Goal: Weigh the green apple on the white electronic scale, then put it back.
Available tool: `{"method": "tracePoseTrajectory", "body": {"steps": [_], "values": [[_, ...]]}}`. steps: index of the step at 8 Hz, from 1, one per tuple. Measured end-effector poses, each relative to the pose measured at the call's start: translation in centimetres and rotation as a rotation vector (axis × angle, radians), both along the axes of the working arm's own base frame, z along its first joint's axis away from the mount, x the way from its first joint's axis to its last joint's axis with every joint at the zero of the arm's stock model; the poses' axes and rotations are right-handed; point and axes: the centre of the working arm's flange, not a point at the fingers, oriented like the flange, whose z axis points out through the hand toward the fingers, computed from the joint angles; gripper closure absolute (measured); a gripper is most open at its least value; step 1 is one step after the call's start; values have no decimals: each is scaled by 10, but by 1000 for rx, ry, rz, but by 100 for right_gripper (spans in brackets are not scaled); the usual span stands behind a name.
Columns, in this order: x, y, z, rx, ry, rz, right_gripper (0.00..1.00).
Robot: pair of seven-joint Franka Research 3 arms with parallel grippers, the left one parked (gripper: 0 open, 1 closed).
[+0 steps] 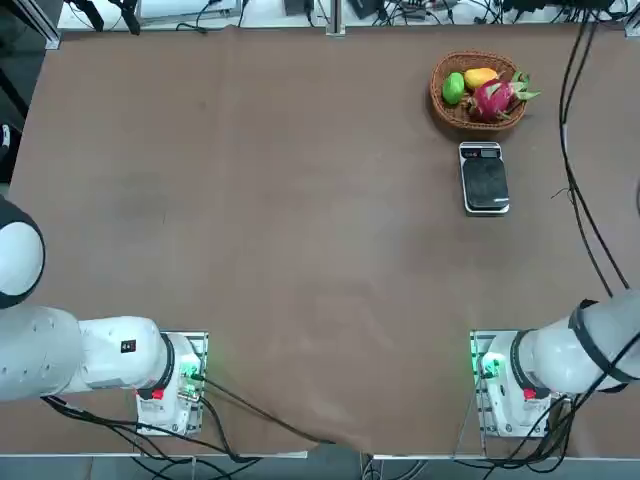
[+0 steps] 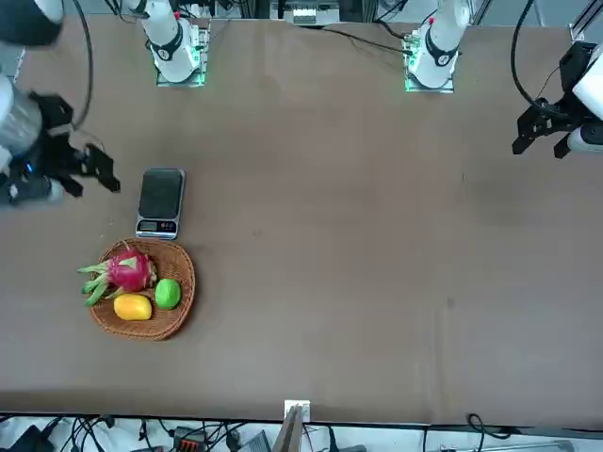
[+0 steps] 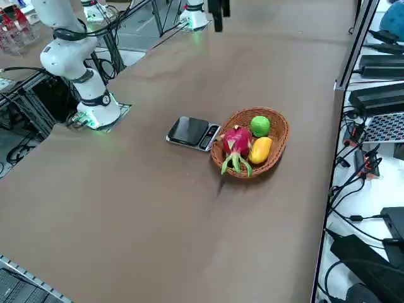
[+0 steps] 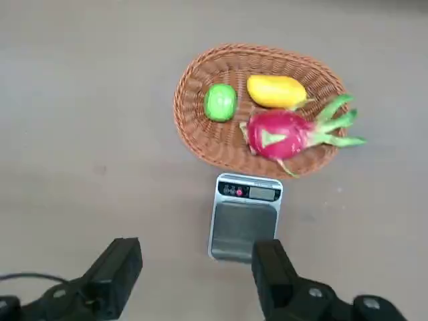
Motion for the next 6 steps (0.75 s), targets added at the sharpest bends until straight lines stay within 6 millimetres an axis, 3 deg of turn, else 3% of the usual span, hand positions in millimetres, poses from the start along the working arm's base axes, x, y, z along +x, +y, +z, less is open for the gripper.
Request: {"method": "tracePoseTrajectory", "body": {"steps": [3,6], "values": [[-43,-11,27,-9,-18,-21,0],[-74,-17,26,-5,-46,-30,0]]}}
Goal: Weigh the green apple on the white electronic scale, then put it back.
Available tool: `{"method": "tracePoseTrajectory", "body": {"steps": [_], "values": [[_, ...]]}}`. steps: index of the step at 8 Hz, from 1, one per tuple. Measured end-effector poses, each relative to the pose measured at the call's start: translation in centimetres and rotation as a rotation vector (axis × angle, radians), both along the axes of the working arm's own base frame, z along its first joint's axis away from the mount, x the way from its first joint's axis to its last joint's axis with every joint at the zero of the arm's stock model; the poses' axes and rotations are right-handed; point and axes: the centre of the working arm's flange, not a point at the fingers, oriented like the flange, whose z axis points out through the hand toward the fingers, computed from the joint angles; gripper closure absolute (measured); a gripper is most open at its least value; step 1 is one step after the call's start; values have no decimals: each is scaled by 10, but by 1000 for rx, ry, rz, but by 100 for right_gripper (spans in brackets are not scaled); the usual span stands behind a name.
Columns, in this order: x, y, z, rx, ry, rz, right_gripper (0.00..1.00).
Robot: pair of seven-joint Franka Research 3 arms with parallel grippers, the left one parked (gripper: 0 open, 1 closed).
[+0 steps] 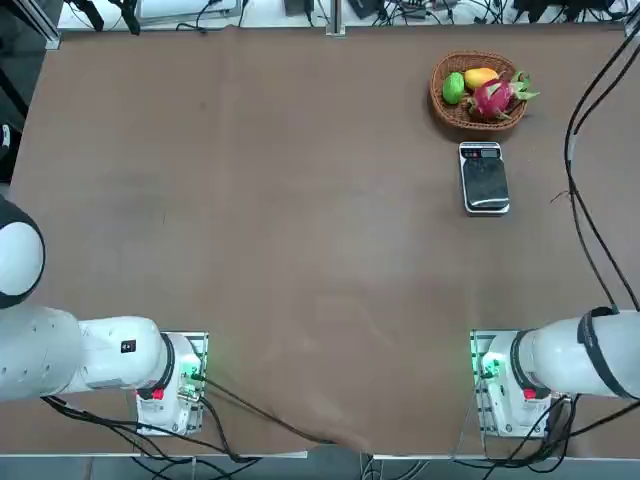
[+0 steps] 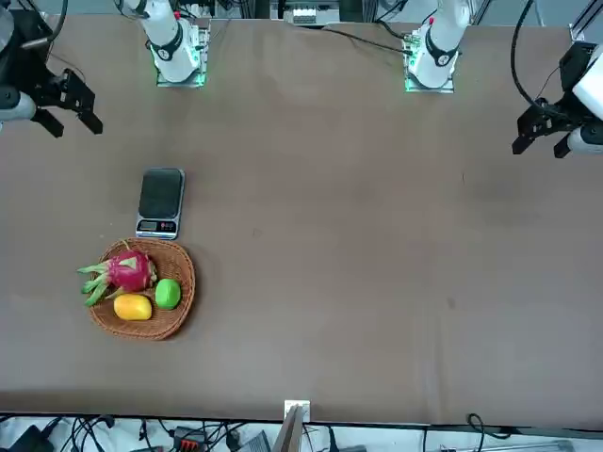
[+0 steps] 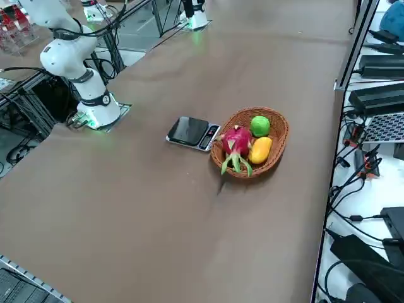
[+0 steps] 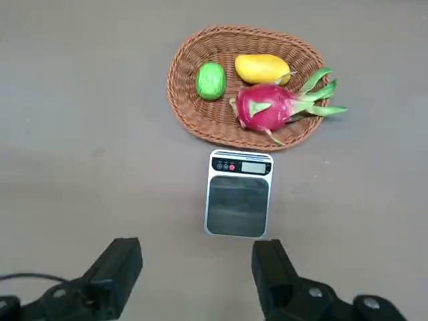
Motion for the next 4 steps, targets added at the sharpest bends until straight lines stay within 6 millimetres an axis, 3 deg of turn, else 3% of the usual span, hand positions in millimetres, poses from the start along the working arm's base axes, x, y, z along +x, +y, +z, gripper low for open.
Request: {"method": "tracePoseTrajectory", "body": {"steps": [4], "values": [[-3,-10,-6,-1,-9,-13,0]]}}
